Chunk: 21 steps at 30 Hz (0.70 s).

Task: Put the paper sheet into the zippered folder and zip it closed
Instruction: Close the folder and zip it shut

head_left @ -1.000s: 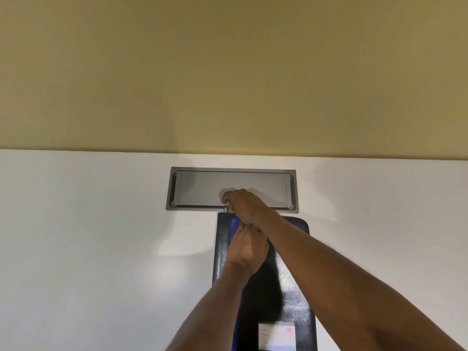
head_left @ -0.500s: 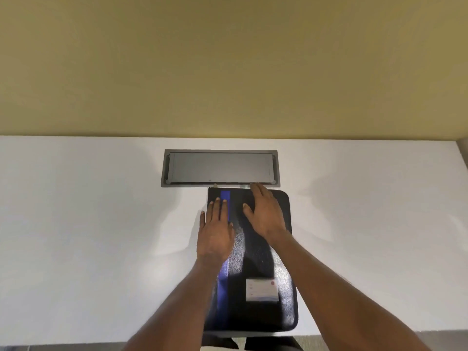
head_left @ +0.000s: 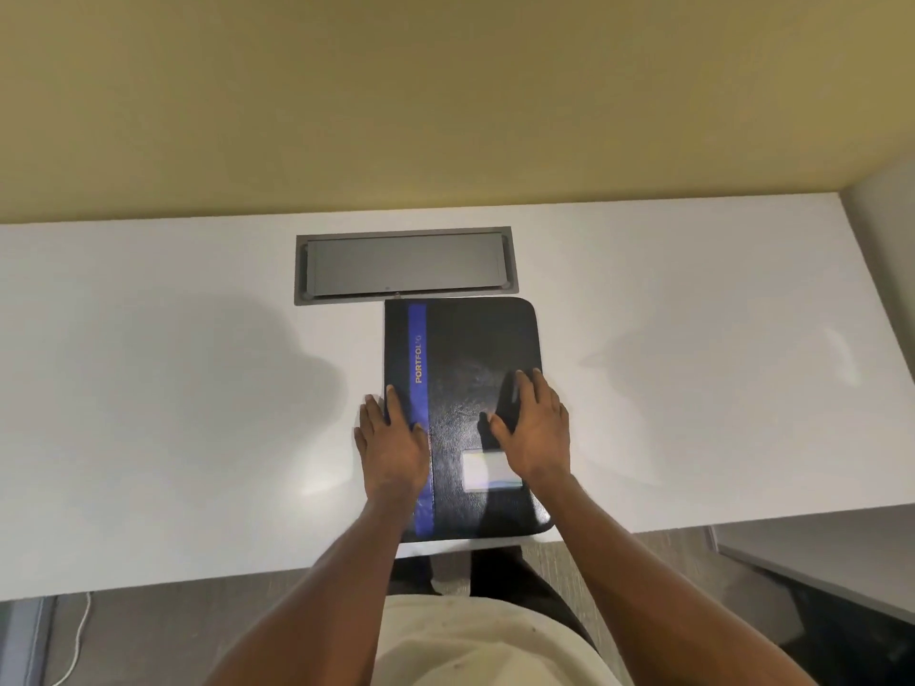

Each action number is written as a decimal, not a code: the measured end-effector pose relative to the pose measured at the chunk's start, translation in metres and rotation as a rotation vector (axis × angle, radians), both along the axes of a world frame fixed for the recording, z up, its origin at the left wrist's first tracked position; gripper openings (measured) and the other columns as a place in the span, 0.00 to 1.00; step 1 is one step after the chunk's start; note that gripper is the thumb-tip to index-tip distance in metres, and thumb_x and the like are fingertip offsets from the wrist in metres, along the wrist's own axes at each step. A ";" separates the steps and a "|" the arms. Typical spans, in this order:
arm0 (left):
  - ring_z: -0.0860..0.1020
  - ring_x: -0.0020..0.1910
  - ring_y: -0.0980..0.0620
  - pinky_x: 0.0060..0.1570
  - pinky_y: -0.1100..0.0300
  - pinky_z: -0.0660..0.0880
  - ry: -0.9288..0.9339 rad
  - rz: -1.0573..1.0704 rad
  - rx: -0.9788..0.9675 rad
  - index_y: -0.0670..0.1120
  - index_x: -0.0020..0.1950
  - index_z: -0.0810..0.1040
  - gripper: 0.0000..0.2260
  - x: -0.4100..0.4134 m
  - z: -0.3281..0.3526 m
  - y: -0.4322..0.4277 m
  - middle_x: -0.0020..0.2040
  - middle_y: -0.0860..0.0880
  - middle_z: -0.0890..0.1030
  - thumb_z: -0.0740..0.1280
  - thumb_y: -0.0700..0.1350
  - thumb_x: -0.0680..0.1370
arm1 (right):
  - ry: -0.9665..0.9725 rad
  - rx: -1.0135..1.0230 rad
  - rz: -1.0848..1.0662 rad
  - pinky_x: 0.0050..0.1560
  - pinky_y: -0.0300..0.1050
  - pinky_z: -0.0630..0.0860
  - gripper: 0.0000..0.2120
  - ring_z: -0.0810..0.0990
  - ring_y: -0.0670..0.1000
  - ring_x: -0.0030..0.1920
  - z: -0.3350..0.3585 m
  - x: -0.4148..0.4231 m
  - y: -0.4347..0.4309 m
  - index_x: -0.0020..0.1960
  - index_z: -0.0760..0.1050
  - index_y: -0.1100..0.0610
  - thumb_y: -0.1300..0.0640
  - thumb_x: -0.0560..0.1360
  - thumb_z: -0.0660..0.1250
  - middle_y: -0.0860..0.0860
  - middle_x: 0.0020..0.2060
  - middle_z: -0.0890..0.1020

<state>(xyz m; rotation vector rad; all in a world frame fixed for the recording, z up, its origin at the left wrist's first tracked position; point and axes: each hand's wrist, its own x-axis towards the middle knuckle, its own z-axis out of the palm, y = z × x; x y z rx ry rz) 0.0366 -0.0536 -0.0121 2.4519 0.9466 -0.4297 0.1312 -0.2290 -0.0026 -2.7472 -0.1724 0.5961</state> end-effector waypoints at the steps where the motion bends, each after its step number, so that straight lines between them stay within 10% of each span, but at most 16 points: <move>1: 0.54 0.83 0.39 0.81 0.44 0.54 -0.020 0.014 -0.016 0.44 0.85 0.49 0.32 -0.003 -0.002 -0.002 0.84 0.39 0.55 0.59 0.50 0.85 | -0.002 -0.008 -0.016 0.79 0.57 0.62 0.37 0.63 0.58 0.79 -0.001 -0.006 -0.005 0.81 0.58 0.50 0.40 0.78 0.69 0.53 0.81 0.60; 7: 0.72 0.72 0.38 0.72 0.43 0.70 -0.217 0.218 -0.194 0.41 0.81 0.60 0.29 -0.005 -0.004 -0.004 0.74 0.39 0.72 0.65 0.42 0.81 | 0.111 0.093 -0.135 0.74 0.59 0.70 0.38 0.65 0.61 0.76 -0.010 -0.029 -0.026 0.81 0.57 0.56 0.47 0.79 0.70 0.56 0.78 0.65; 15: 0.83 0.49 0.37 0.53 0.48 0.80 -0.170 0.531 -0.280 0.39 0.46 0.83 0.06 0.030 -0.007 0.021 0.47 0.39 0.86 0.72 0.42 0.77 | 0.266 0.353 -0.547 0.63 0.54 0.79 0.23 0.82 0.61 0.59 -0.016 0.009 -0.027 0.66 0.75 0.64 0.58 0.75 0.76 0.60 0.60 0.83; 21: 0.86 0.48 0.39 0.55 0.47 0.83 -0.160 0.683 -0.347 0.43 0.53 0.86 0.07 0.038 -0.006 0.047 0.48 0.41 0.87 0.76 0.38 0.75 | 0.281 0.449 -0.642 0.58 0.55 0.83 0.17 0.85 0.59 0.52 -0.009 0.022 -0.012 0.60 0.78 0.58 0.62 0.73 0.78 0.58 0.55 0.86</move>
